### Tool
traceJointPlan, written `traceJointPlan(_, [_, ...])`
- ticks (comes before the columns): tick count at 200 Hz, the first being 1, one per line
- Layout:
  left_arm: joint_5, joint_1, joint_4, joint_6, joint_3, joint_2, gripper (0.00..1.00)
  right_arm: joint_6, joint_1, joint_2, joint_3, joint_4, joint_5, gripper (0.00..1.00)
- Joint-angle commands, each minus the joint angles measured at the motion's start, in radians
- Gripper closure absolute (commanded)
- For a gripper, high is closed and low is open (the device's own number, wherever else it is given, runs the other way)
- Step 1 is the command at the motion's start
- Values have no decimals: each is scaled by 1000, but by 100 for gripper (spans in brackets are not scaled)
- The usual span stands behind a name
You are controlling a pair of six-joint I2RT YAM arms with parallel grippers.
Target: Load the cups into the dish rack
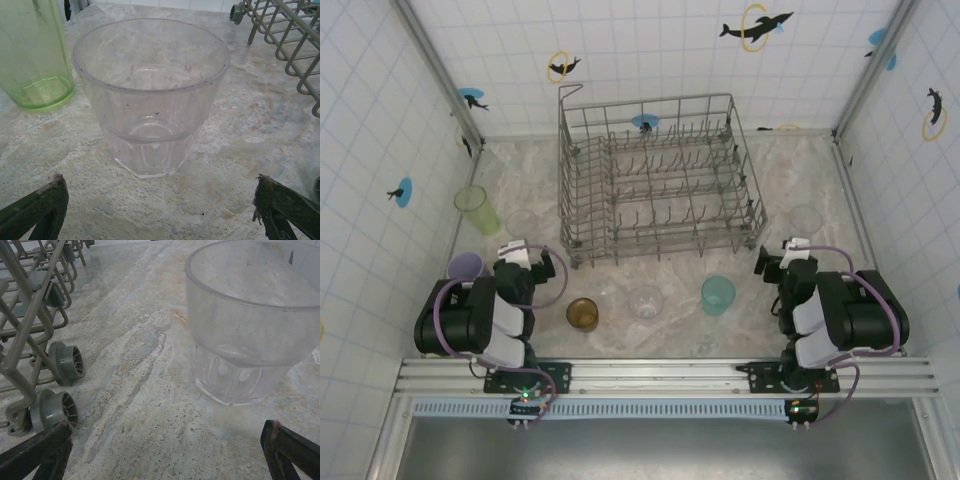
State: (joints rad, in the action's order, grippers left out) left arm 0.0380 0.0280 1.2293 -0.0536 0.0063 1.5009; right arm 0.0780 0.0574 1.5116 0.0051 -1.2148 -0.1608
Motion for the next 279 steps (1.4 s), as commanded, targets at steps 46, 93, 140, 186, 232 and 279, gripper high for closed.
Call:
traceJointPlan(46, [0,9,31,-9,3,12,2,-8,-2,9,-7,-55,-11,0])
traceJointPlan(93, [-1,9,32,-9,2,12,2,-7,-3,9,-7,-55,-9,0])
traceJointPlan(140, [0,9,32,-11,2,11,2,-7,-5,9,-7,-54,-7,0])
traceJointPlan(186, [-4,12,32,-13,3,10,2,-4,-11,10,-5,-52,6,0])
traceJointPlan(232, [-31,25,36,-17,-1,9,2,-22,2,3,-7,-48,9,0])
traceJointPlan(279, [68,23,-129,-55,52,-82,2,-44,32,-79,-1,25,-42,0])
